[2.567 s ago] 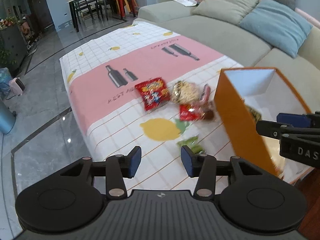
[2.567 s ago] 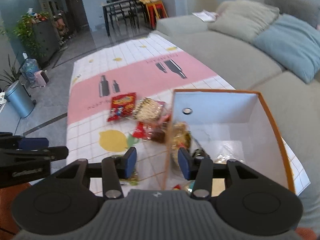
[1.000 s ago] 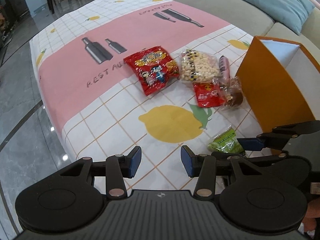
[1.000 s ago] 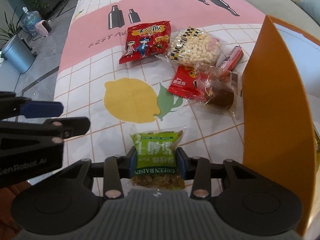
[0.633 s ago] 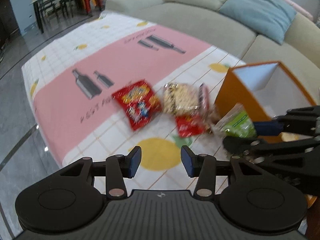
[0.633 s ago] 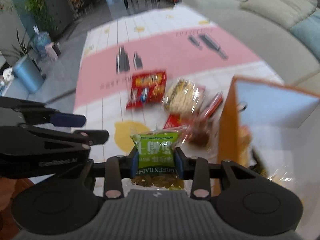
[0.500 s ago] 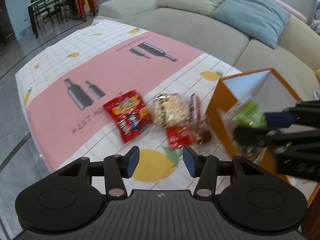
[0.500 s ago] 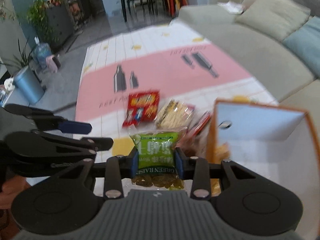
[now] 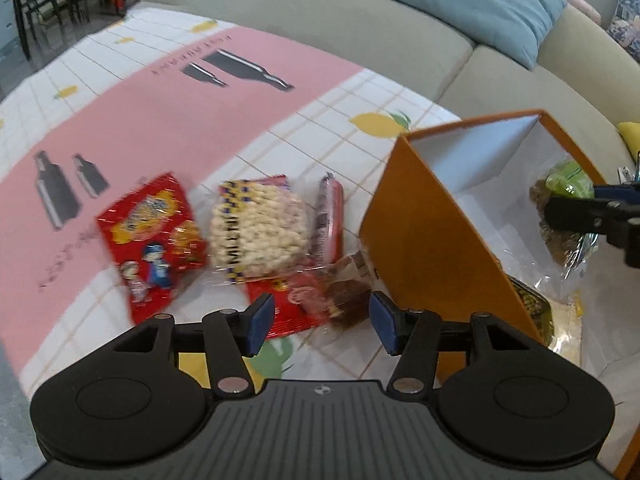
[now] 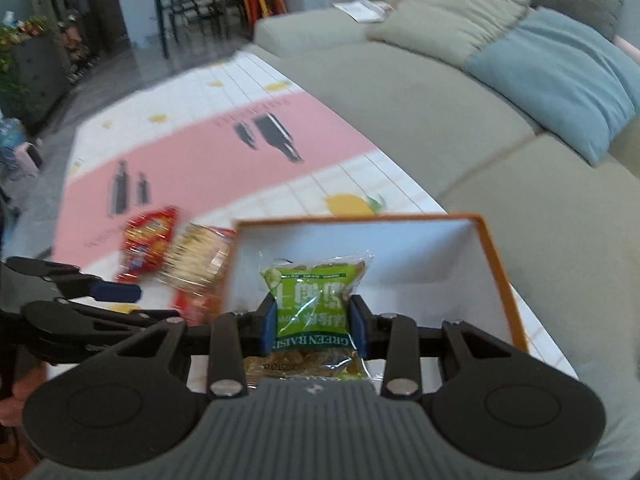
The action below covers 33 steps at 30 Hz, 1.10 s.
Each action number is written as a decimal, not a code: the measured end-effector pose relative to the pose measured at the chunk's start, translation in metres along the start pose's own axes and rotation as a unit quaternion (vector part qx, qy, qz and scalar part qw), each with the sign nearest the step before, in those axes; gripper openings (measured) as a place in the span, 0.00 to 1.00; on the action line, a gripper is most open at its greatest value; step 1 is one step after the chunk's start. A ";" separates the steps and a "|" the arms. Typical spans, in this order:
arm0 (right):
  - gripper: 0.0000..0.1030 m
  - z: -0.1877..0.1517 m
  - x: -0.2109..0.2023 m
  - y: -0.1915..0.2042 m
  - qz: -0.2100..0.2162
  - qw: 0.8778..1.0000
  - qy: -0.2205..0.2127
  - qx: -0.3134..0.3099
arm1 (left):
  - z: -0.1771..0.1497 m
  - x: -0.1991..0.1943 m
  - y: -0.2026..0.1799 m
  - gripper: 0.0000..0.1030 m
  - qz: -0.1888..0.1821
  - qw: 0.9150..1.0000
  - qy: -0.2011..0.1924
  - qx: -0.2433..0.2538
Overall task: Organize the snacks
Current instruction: 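Carry the raisin bag with the right gripper over the orange box, then open the right gripper to drop the raisin bag while the left drops a small clear bag into the box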
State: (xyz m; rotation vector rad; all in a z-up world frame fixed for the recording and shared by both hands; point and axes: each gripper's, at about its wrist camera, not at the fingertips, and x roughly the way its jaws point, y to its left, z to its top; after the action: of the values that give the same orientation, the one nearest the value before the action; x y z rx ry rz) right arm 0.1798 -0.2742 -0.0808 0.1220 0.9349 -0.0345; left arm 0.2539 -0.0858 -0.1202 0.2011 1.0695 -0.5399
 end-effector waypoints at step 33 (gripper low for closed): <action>0.43 -0.022 0.054 -0.041 0.035 0.995 0.038 0.084 | 0.001 -0.013 0.000 0.38 -0.022 0.996 -0.013 -0.083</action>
State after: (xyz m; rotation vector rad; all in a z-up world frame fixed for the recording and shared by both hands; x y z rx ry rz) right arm 0.1913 -0.3114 -0.1410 0.3125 1.0033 -0.0441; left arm 0.2493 -0.0821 -0.1082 0.0239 1.0890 -0.4889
